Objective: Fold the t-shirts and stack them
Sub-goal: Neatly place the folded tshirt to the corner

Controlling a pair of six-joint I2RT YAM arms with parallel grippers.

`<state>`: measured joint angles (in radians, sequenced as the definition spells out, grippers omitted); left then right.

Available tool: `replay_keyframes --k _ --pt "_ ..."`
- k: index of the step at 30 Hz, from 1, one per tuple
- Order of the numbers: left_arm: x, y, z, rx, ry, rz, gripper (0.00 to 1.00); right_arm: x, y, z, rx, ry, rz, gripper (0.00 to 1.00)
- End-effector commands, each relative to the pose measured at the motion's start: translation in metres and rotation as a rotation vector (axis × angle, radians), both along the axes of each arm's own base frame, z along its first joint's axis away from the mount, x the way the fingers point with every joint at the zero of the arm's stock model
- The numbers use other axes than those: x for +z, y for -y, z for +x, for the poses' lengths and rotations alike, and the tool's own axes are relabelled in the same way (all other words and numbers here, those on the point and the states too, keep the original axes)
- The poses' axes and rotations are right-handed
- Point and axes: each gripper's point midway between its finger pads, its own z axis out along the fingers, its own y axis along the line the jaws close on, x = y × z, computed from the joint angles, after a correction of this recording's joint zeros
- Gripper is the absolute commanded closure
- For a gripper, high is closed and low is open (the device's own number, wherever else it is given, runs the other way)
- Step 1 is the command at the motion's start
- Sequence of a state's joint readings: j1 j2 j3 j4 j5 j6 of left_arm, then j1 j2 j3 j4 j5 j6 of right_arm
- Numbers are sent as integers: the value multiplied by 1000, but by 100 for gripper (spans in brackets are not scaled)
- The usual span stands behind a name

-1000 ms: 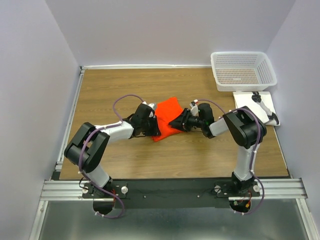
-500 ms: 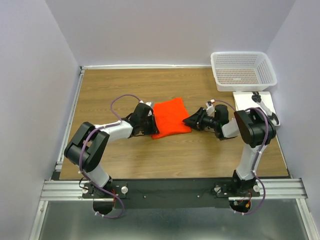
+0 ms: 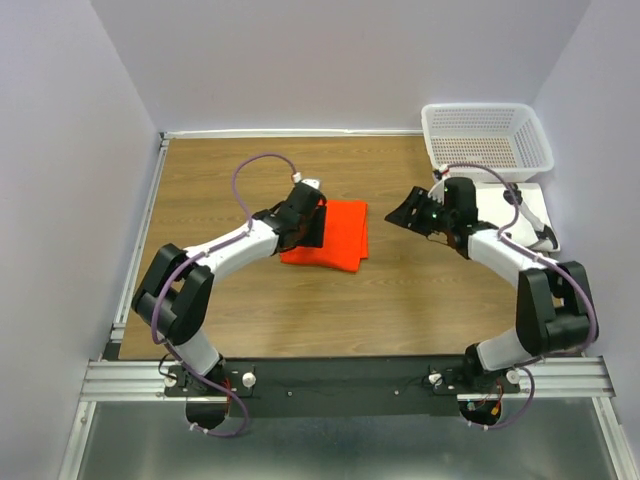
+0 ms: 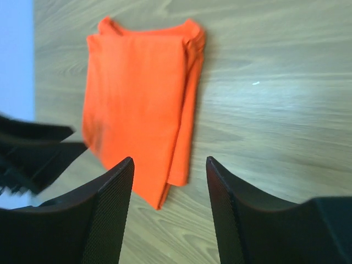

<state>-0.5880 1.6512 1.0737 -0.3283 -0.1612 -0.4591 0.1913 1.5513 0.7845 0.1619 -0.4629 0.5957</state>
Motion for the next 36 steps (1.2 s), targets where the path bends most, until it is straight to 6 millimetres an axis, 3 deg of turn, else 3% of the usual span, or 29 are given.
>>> replay_keyframes --k 1,4,9,17,24,28,29,31,33,35,36 --pt "40 27 -8 -133 145 107 29 -6 47 -16 -106 -68 -257 37" --pt "44 60 -26 -277 211 165 28 4 56 -22 -146 -65 -285 29" --pt "35 95 -48 -468 260 243 28 10 73 -32 -225 -72 -331 5" --pt "-2 135 -61 -613 244 264 34 7 66 -41 -218 -117 -283 4" --pt "-27 146 -60 -656 223 283 35 -3 53 -50 -180 -181 -220 4" --pt "-41 144 -61 -670 203 307 51 -10 43 -52 -143 -219 -182 5" --pt "-43 143 -62 -673 201 314 64 -14 42 -52 -139 -230 -176 5" --pt "-45 140 -63 -671 198 322 78 -15 36 -49 -134 -229 -140 6" --pt "-42 140 -64 -668 204 314 99 -24 31 -48 -140 -261 -102 7" --pt "-36 142 -67 -671 209 285 100 -27 19 -38 -134 -257 -20 8" --pt "-34 144 -67 -671 214 272 100 -36 16 -45 -136 -305 -1 9"
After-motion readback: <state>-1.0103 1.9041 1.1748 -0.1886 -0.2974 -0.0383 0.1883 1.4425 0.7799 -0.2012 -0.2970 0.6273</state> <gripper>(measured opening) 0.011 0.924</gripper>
